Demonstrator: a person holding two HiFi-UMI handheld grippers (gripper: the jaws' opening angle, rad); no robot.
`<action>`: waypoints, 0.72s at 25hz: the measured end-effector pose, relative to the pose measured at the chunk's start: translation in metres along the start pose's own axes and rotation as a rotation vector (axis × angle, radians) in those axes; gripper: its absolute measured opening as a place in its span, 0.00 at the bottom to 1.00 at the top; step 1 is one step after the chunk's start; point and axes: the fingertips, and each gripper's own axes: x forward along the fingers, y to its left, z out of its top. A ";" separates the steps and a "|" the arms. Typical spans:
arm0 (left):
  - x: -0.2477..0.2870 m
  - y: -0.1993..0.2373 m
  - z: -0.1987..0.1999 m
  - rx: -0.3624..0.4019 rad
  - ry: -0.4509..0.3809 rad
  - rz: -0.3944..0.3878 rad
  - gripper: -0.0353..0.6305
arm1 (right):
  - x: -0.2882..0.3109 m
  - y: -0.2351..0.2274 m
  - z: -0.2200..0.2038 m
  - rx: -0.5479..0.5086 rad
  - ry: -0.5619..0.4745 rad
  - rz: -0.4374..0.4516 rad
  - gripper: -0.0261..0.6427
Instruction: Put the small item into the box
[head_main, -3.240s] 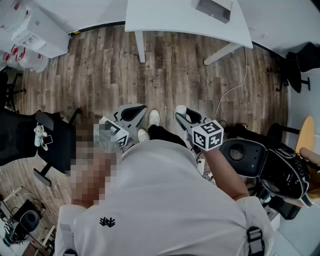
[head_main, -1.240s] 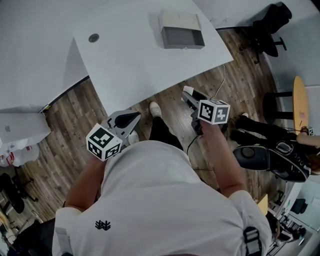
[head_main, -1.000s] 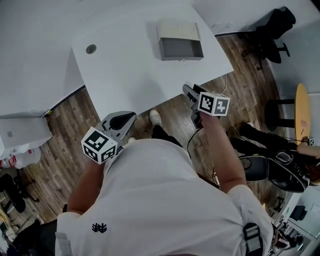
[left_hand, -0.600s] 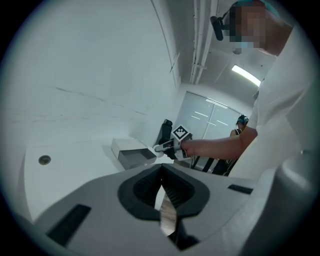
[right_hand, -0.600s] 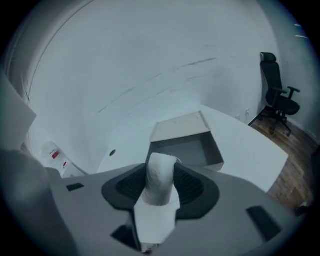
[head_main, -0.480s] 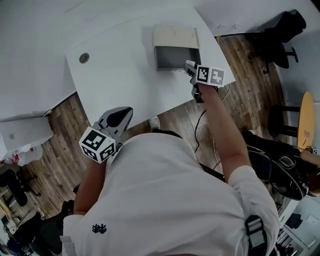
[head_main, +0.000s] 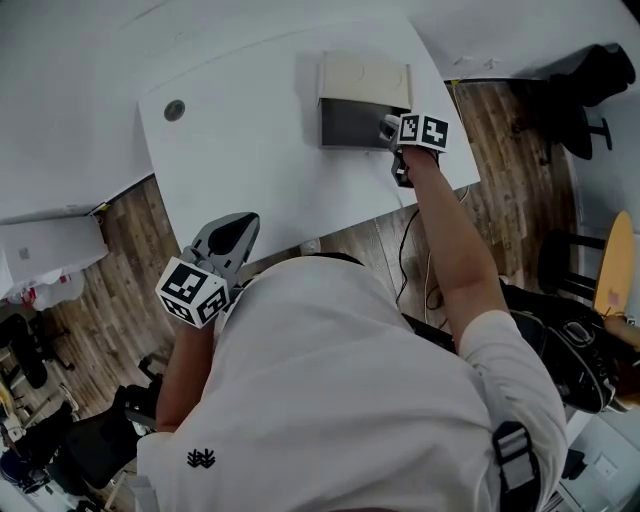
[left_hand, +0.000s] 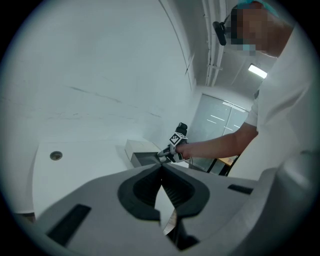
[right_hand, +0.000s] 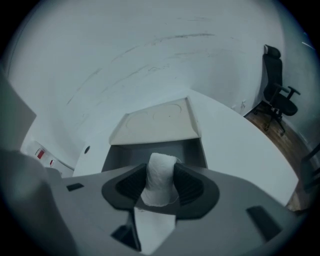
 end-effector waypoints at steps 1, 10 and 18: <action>0.001 0.001 0.001 -0.002 -0.002 0.006 0.06 | 0.005 -0.002 0.000 -0.005 0.017 -0.008 0.30; 0.004 0.007 0.004 -0.028 -0.010 0.045 0.06 | 0.032 -0.020 -0.007 -0.006 0.157 -0.075 0.31; 0.004 0.013 0.004 -0.054 -0.040 0.059 0.06 | 0.041 -0.022 -0.017 -0.016 0.251 -0.111 0.31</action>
